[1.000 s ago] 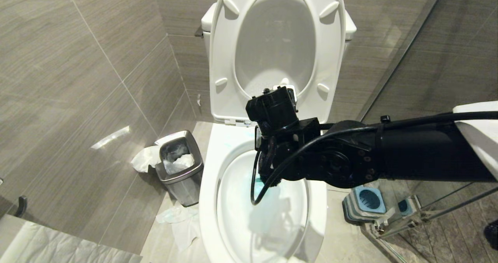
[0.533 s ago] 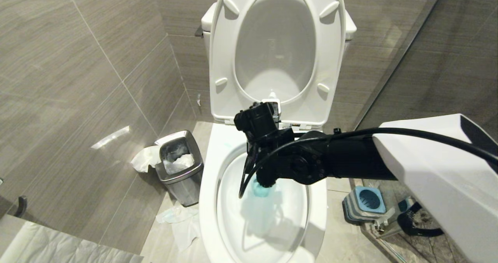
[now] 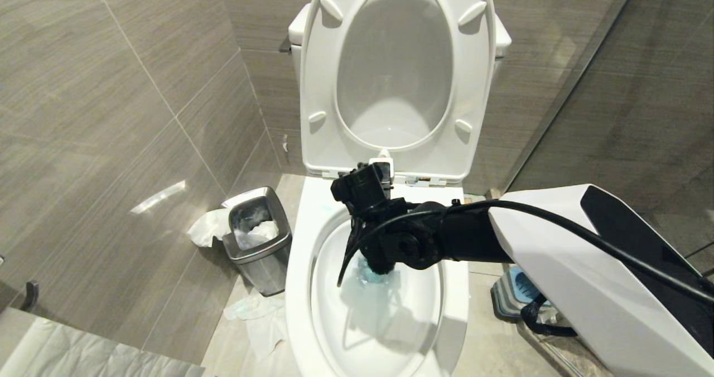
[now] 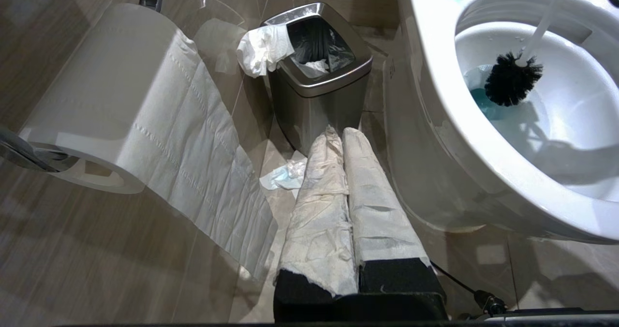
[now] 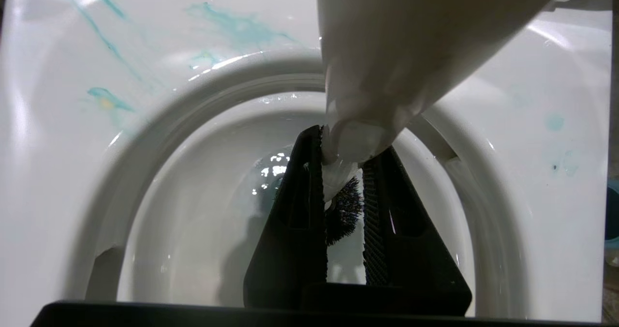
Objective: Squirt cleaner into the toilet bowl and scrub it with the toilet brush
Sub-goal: Scrub the toilet bowl
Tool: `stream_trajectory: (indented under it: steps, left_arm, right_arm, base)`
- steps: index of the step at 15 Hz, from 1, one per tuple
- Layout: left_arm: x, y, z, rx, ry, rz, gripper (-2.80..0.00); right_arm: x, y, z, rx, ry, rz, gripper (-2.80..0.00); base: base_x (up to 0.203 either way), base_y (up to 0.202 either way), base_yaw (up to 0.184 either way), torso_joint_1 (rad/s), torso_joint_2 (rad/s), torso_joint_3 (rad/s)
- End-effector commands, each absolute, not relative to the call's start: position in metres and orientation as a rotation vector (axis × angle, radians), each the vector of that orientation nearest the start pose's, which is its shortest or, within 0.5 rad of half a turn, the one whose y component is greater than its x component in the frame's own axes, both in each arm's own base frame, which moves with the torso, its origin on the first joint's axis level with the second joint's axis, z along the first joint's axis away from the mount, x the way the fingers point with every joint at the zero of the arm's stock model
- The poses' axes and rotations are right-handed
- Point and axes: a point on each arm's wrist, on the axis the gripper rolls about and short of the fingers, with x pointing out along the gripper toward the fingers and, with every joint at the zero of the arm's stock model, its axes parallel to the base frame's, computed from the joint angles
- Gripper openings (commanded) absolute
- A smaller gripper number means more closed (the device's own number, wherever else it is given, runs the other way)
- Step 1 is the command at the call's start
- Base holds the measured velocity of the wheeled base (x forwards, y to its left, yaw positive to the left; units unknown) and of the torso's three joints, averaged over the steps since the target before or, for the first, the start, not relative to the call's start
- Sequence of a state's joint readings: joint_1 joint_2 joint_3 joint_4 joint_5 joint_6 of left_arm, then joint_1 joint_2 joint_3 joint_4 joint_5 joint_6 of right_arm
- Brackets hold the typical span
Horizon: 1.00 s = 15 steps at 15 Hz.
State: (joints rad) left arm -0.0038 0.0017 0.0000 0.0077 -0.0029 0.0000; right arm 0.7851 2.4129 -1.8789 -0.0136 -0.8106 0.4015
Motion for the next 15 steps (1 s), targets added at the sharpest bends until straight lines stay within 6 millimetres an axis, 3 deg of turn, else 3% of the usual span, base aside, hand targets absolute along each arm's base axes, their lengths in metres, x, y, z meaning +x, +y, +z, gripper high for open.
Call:
stream_trajectory:
  steps: [1,5,7,9,15]
  left_arm:
    - [-0.022,0.0,0.074,0.0,0.012,-0.008,-2.8]
    - [-0.022,0.0,0.074,0.0,0.012,-0.008,-2.8]
    - [-0.022,0.0,0.074,0.0,0.012,-0.008,-2.8]
    - [-0.022,0.0,0.074,0.0,0.012,-0.008,-2.8]
    - [-0.022,0.0,0.074,0.0,0.012,-0.008,-2.8]
  right_arm:
    - [0.355,0.333,0.156,0.063,0.312,-0.092,-2.8]
    - [0.323,0.323,0.213,0.101,0.27,-0.047,-2.8]
    - [0.317,0.319,0.22,0.091,0.279,-0.042,-2.8]
    - [0.319,0.321,0.209,0.071,0.3,-0.045,-2.8]
    - [0.338,0.341,0.143,-0.012,0.381,-0.068,-2.8]
  base:
    - [0.0,0.0,0.0,0.0,0.0,0.0]
    - [0.0,0.0,0.0,0.0,0.0,0.0]
    - [0.0,0.0,0.0,0.0,0.0,0.0]
    - [0.0,0.0,0.0,0.0,0.0,0.0]
    - [0.0,0.0,0.0,0.0,0.0,0.0]
